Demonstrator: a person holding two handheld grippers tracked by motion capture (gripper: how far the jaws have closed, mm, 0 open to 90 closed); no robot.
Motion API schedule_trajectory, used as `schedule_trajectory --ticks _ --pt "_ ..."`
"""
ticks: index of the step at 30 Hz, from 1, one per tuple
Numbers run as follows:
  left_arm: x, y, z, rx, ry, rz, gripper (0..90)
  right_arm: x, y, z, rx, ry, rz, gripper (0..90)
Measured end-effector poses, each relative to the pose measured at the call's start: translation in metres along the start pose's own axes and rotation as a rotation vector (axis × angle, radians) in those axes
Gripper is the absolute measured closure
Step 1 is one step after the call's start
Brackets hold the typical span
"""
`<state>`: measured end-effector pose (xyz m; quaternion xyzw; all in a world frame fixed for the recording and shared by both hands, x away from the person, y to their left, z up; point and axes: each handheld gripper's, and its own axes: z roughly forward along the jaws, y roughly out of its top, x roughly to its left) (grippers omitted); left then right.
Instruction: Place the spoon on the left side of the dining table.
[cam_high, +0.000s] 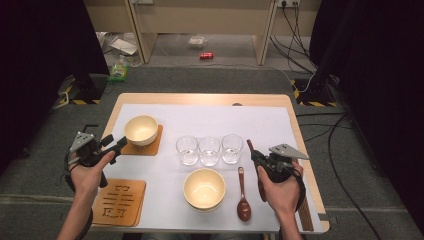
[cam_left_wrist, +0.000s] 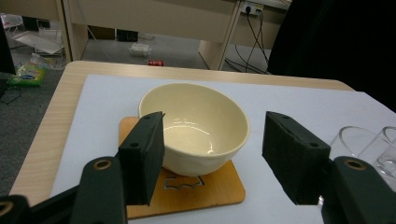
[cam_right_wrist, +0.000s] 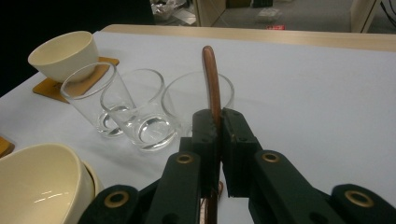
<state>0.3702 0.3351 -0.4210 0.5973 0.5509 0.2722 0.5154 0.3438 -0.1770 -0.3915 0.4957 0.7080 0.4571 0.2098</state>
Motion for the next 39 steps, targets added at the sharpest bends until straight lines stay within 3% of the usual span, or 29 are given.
schedule_trajectory --ticks 20,39 --pt "-0.003 0.003 -0.005 -0.012 -0.004 0.007 38.7 0.014 0.021 0.002 -0.061 0.027 -0.052 84.9" --pt "-0.015 0.007 -0.005 -0.019 -0.045 0.026 38.3 0.023 0.035 0.006 -0.119 0.03 -0.097 84.8"
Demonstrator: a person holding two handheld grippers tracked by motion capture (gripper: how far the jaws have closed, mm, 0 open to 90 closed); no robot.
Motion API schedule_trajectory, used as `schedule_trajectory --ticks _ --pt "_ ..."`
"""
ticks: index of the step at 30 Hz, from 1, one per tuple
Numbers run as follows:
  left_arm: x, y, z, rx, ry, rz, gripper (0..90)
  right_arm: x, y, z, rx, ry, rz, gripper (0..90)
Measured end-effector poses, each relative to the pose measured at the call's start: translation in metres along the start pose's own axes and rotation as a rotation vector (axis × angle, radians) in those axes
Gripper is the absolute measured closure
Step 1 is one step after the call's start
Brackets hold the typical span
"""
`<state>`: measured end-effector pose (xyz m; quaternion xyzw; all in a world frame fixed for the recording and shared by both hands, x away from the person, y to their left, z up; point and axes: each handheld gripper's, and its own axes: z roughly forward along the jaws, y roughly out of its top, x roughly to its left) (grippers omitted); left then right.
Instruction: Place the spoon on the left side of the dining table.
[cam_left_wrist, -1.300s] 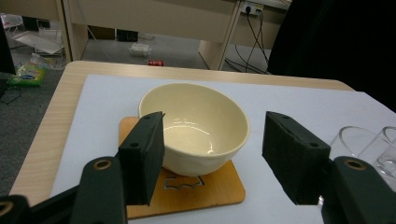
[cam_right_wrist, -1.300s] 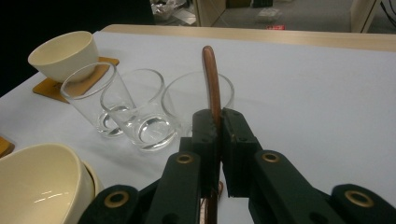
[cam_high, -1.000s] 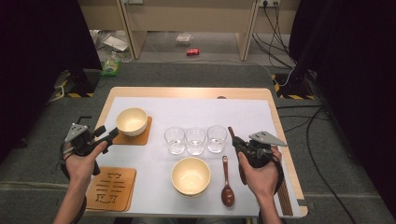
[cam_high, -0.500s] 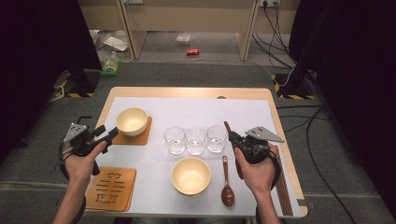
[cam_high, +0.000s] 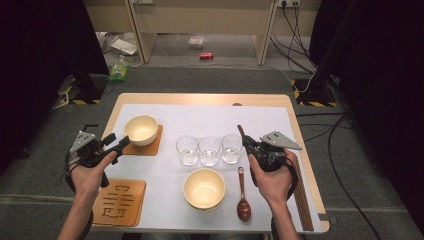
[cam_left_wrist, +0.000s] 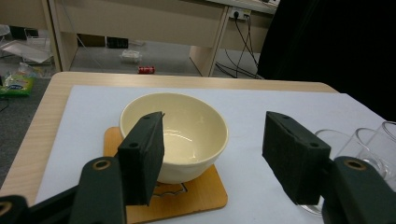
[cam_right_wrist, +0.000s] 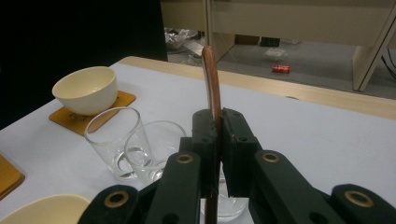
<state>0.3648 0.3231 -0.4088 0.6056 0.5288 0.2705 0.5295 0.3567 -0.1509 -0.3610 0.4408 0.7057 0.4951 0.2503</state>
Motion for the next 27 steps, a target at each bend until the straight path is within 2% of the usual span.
schedule_trajectory --ticks 8,15,22,27 --pt "-0.012 0.01 0.003 -0.017 -0.051 0.003 37.9 0.006 0.008 0.006 -0.012 0.015 -0.02 84.8" --pt "-0.029 0.02 0.01 -0.011 -0.113 0.019 37.9 0.011 0.014 0.01 -0.028 0.022 -0.034 84.8" --pt "-0.05 0.032 0.021 0.002 -0.153 0.075 37.8 0.013 0.018 0.013 -0.046 0.024 -0.04 84.9" --pt "-0.066 0.042 0.029 0.001 -0.197 0.099 37.8 0.014 0.02 0.016 -0.05 0.026 -0.04 84.8"
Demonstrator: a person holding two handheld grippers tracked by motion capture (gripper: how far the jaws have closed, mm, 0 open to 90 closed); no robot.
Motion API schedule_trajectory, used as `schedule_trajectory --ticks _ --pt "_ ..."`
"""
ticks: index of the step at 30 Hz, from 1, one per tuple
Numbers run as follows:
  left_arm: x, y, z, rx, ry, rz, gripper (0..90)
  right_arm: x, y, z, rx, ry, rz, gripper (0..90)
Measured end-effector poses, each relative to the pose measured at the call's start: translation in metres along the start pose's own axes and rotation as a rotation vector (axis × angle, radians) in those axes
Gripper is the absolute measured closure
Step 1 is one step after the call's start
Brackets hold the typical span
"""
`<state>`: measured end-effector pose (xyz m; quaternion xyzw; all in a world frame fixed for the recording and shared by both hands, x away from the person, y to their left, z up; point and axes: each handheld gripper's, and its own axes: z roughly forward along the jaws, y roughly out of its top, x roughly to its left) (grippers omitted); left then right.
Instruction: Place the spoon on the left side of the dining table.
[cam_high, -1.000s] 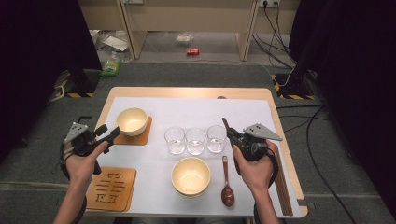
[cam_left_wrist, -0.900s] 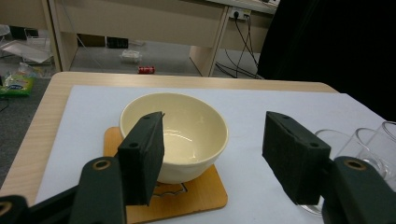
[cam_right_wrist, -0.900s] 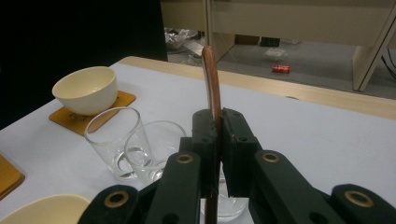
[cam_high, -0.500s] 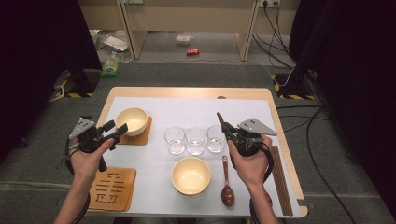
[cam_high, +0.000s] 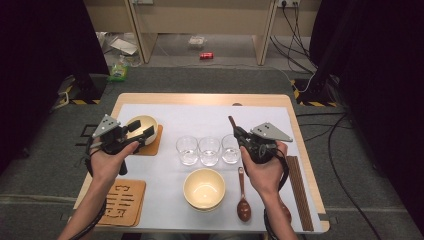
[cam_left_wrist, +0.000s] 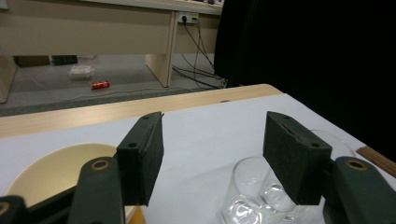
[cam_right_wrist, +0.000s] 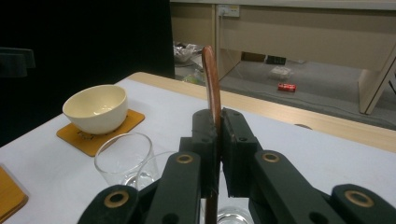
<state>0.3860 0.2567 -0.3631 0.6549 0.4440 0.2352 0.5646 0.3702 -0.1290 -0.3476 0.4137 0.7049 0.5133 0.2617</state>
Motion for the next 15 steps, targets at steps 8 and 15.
schedule_trajectory --ticks 8,15 --pt "-0.022 0.015 0.016 0.002 -0.062 0.059 37.6 0.003 0.002 0.005 -0.004 0.003 -0.003 84.8" --pt "-0.034 0.024 0.028 -0.006 -0.101 0.057 37.6 0.003 0.003 0.007 -0.01 0.001 0.0 84.8"
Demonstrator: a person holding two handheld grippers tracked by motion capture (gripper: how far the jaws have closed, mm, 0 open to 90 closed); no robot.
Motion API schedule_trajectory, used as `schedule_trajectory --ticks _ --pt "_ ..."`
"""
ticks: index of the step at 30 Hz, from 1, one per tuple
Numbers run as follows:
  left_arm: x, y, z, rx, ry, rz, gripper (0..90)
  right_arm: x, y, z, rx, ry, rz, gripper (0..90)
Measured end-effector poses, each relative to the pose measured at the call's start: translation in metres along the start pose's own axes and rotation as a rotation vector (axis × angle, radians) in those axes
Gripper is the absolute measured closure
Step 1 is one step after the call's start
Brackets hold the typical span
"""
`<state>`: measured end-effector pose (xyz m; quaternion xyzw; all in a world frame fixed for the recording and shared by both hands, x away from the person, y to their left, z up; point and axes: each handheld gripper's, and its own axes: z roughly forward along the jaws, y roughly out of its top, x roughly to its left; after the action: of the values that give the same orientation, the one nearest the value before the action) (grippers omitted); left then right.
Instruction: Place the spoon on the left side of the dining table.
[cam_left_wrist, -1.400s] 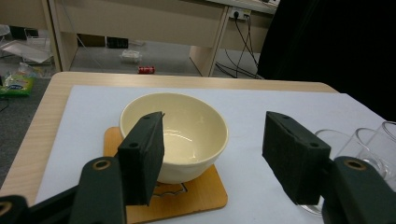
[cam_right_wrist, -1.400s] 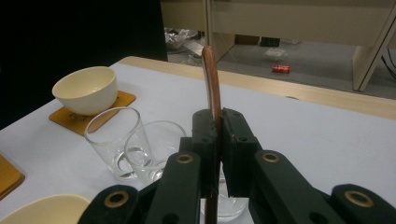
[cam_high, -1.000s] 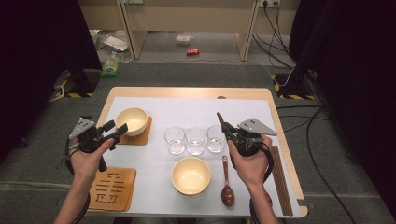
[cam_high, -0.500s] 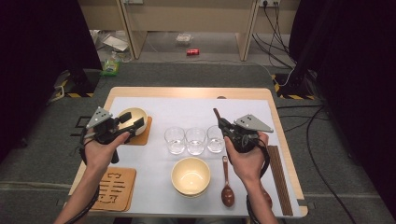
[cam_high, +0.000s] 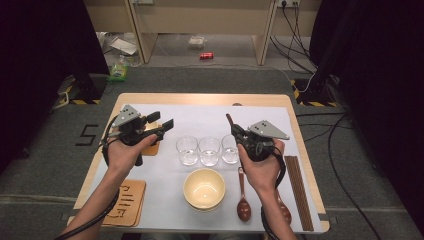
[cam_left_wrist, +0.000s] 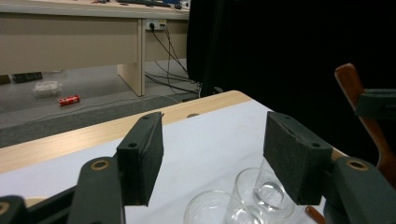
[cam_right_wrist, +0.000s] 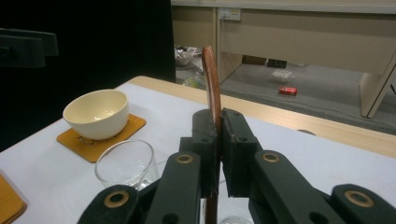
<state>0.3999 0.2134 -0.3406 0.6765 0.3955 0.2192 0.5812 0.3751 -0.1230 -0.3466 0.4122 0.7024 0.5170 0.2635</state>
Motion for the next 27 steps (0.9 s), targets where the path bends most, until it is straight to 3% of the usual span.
schedule_trajectory --ticks 9,17,27 --pt "-0.013 0.012 0.014 -0.014 -0.051 -0.01 37.6 0.003 0.003 0.006 -0.015 0.002 -0.008 84.8" --pt "-0.023 0.02 0.027 -0.002 -0.088 0.005 37.4 0.006 0.006 0.013 -0.011 0.009 -0.016 84.8" --pt "-0.029 0.022 0.039 0.005 -0.107 -0.005 37.6 0.008 0.01 0.016 -0.022 0.012 -0.023 84.8"
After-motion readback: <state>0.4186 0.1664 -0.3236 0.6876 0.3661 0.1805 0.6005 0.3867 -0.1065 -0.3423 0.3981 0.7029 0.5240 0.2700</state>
